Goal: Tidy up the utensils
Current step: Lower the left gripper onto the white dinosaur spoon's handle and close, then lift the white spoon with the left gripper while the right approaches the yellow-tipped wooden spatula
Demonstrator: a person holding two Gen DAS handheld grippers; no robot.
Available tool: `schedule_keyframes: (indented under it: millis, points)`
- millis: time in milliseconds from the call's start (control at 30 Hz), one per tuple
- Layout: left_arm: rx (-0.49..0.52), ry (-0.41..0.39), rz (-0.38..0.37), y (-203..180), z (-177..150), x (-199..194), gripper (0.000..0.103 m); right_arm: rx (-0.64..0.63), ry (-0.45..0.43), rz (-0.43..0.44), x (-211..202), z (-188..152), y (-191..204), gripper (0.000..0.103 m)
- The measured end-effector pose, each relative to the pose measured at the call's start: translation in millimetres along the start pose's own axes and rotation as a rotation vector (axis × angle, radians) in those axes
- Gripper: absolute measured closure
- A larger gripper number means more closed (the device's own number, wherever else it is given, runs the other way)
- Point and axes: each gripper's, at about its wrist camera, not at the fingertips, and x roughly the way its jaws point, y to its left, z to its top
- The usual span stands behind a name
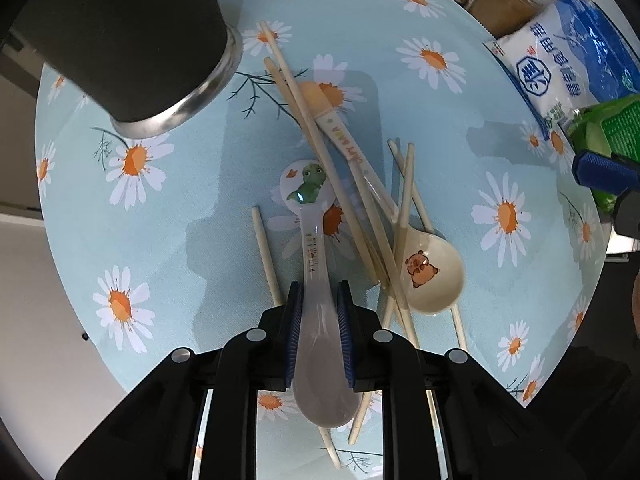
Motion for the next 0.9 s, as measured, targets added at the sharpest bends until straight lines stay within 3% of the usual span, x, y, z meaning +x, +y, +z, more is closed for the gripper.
schedule_keyframes:
  millis: [133,600,900]
  points:
    - [-0.039,-0.024,0.010,4,-6,-4,0.087,-0.007,0.011,-0.007,2,0,1,0.067]
    - [-0.128,-0.161,-0.062,14,-34,-39,0.087,-0.021,0.068,-0.001,25,11,11,0.067]
    - [-0.199,-0.274,-0.137,13,-65,-60,0.087,0.055,0.182,0.030,57,23,13,0.067]
